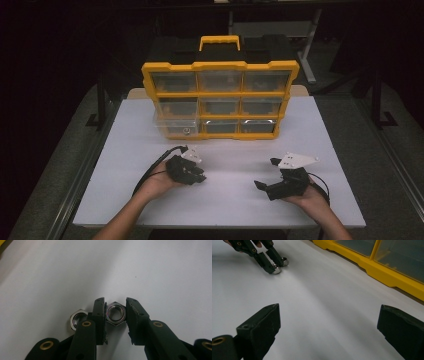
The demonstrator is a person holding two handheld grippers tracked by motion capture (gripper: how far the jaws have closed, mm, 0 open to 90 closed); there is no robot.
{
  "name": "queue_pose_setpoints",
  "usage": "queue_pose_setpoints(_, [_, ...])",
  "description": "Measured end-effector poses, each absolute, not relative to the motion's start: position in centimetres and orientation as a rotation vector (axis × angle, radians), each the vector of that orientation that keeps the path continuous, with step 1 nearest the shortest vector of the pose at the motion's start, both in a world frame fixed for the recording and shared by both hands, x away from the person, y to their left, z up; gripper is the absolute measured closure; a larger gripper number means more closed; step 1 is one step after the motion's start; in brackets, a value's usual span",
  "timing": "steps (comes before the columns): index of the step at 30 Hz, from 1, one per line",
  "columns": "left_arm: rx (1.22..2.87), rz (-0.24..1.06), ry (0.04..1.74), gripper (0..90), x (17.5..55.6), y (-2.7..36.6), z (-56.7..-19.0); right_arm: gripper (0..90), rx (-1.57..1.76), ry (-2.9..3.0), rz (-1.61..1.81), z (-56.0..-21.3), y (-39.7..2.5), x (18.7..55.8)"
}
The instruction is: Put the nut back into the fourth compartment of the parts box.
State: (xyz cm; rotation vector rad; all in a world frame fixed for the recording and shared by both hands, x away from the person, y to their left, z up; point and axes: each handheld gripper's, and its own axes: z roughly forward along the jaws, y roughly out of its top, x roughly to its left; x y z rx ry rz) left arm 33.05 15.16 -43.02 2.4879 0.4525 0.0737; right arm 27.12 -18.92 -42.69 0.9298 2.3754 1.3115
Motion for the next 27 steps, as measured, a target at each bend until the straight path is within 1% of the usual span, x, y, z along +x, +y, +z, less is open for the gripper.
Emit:
queue_pose_setpoints(3, [2.46, 0.054, 0.485, 70.7, 32.9, 15.3, -42.8, 4.0, 0.934, 2.375, 1.312, -42.7, -18.9, 27.1])
queue_pose_setpoints(15, [2.424, 0.007, 0.509, 70.7, 32.5, 16.2, -41.3, 4.0, 0.937, 2.377, 1.31, -42.7, -18.9, 27.1])
queue_pose_setpoints(27, [2.411, 0.001, 0.514, 70.7, 32.3, 16.8, -39.6, 4.0, 0.926, 2.37, 1.312, -42.7, -18.9, 27.0])
